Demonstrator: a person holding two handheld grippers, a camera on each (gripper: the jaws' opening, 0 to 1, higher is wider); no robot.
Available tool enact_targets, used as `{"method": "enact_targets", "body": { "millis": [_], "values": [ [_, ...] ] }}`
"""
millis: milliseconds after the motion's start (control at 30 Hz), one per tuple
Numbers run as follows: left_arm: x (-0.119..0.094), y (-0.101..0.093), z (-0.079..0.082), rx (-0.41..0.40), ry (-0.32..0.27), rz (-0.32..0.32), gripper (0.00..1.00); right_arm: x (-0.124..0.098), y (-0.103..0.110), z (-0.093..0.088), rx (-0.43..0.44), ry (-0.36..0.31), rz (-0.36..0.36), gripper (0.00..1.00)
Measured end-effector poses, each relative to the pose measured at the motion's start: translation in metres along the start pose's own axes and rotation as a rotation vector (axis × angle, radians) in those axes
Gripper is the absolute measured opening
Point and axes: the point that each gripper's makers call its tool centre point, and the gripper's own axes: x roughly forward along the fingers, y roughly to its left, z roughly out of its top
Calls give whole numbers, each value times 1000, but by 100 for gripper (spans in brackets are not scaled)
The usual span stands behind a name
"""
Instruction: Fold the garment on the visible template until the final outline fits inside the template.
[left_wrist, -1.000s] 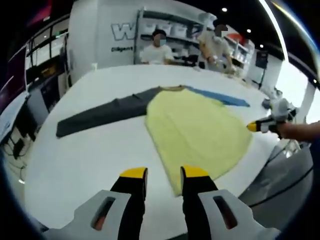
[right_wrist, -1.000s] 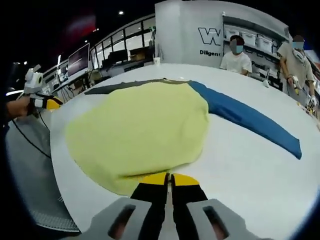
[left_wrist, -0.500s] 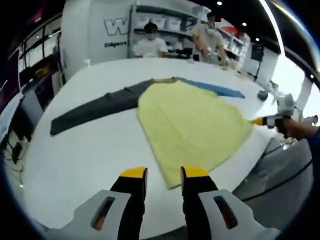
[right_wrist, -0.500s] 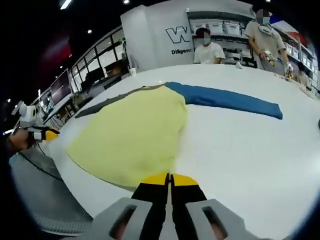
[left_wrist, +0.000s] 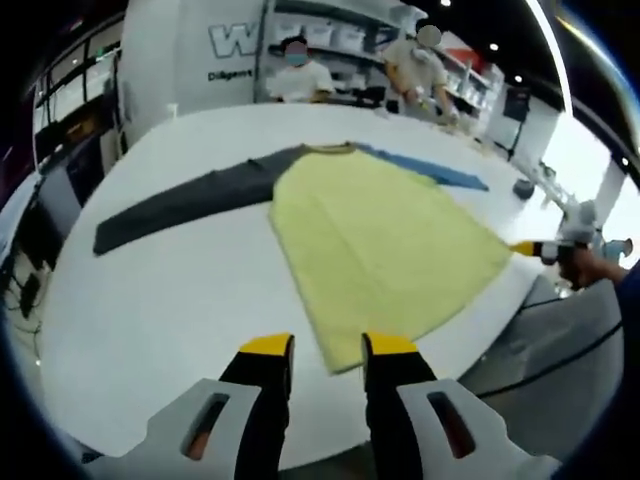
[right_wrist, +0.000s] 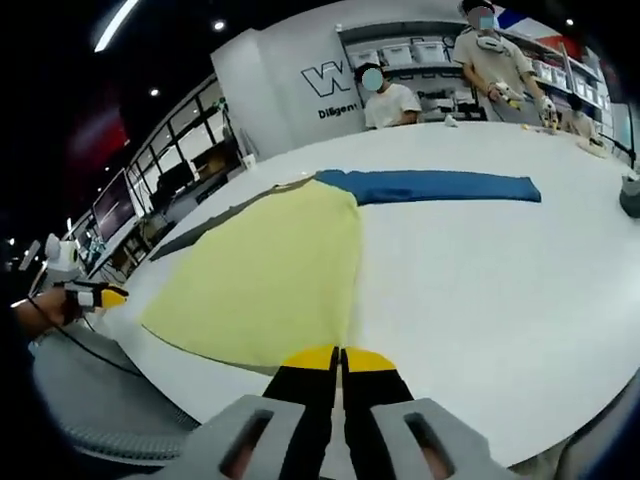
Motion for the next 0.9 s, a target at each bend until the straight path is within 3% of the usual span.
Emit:
{"method": "enact_targets", "body": {
  "millis": [267, 500, 633, 800, 900],
  "values": [
    [0, 0, -10, 0, 30, 0, 26, -6, -3, -12, 2, 30, -1, 0],
    [-3, 4, -9, -51, 1, 12, 26, -12, -1, -16, 21, 17, 23, 0],
    [-3, 11, -2, -128, -46, 19, 27, -14, 3, -6, -9, -19, 26, 20],
    [-3, 28, 9, -203, -96, 52, 29, -18, 2, 6, -1, -55, 27, 19],
    [0, 50, 21, -330, -162, 90, 31, -19, 5, 12, 3, -90, 56, 20]
  ]
}}
